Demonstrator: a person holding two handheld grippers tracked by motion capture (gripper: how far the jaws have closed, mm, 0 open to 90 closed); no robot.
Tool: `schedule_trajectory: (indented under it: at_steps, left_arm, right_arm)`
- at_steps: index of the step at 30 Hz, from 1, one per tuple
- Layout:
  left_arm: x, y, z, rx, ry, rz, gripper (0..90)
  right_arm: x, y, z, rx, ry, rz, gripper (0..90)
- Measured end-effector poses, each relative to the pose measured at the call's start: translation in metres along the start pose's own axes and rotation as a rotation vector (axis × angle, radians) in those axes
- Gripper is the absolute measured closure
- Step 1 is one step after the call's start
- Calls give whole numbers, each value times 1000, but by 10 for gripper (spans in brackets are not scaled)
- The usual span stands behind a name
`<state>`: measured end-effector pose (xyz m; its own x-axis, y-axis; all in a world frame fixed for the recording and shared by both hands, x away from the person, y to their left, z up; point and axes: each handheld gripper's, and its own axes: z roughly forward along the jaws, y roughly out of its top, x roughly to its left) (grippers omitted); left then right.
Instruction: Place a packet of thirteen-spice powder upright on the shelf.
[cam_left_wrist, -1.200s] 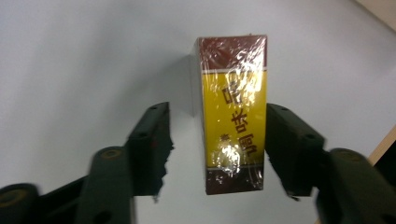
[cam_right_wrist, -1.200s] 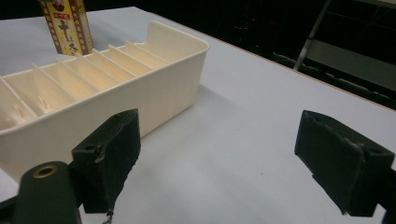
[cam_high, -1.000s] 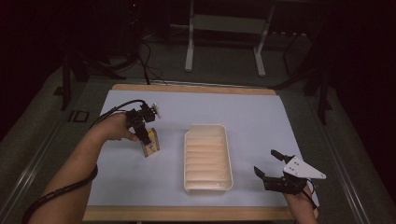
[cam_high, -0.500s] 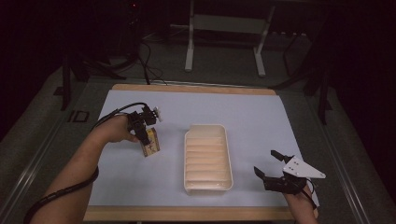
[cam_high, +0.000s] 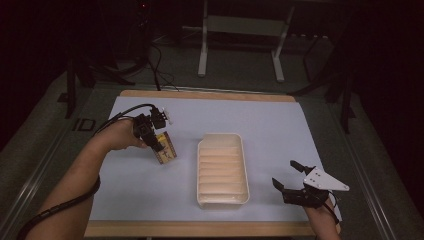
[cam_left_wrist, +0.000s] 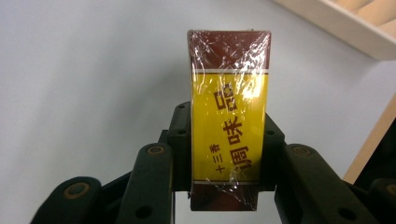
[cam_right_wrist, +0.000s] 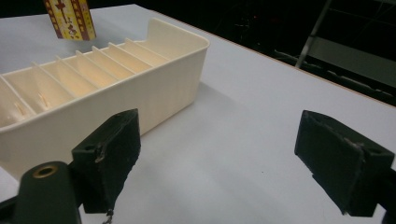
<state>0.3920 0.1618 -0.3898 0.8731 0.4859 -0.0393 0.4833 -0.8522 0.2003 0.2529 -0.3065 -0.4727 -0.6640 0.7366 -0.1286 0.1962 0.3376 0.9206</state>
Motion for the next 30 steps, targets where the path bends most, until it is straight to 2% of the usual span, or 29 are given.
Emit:
schedule_trajectory:
  at_steps: [2, 8, 10, 11, 12, 13, 14, 15, 17, 18, 20, 22, 23, 24, 25, 27, 29, 30]
  left_arm:
    - [-3, 0, -5, -13, 14, 26, 682]
    - [-9, 3, -23, -70, 45, 55, 683]
    - [-12, 5, -28, -71, 45, 74, 683]
    - [-13, 6, -29, -66, 36, 69, 683]
    - [-15, 7, -31, -63, 53, 92, 683]
    - [-17, 8, -33, -65, 51, 88, 683]
    - [-18, 9, -35, -67, 36, 102, 683]
    - [-20, 10, -37, -74, 47, 119, 683]
    - [-22, 12, -40, -79, 32, 120, 683]
    - [-24, 13, -42, -89, 42, 133, 683]
    - [-24, 14, -44, -95, 32, 125, 683]
    - [-27, 18, -50, -115, 28, 152, 683]
    - [-29, 19, -52, -126, 37, 161, 683]
    - [-30, 20, -53, -129, 28, 155, 683]
    - [-31, 22, -55, -128, 31, 174, 683]
    - [-32, 24, -57, -137, 32, 180, 683]
    - [-34, 27, -60, -161, 45, 193, 683]
    - [-35, 29, -61, -169, 39, 198, 683]
  right_arm:
    - [0, 0, 0, 0, -1, 2, 144]
    - [0, 1, 0, -1, -1, 3, 144]
    - [0, 1, 0, -2, -1, 2, 144]
    - [0, 1, 0, -2, -1, 1, 144]
    - [1, 2, 0, -2, -1, 1, 144]
    - [1, 2, -1, -3, -1, 2, 144]
    - [1, 2, -1, -4, -1, 2, 144]
    - [1, 2, -1, -3, -1, 3, 144]
    - [0, 2, -1, -3, -2, 6, 144]
    - [0, 2, -1, -4, -1, 7, 144]
    - [0, 2, -1, -4, -1, 8, 144]
    - [0, 2, -1, -5, 0, 7, 144]
    - [0, 2, -1, -3, 0, 7, 144]
    - [0, 2, -1, -3, 0, 6, 144]
    - [0, 2, -1, -3, 0, 6, 144]
    - [0, 2, -1, -4, -1, 6, 144]
    - [0, 2, -2, -5, -1, 6, 144]
    - [0, 2, -2, -6, -1, 6, 144]
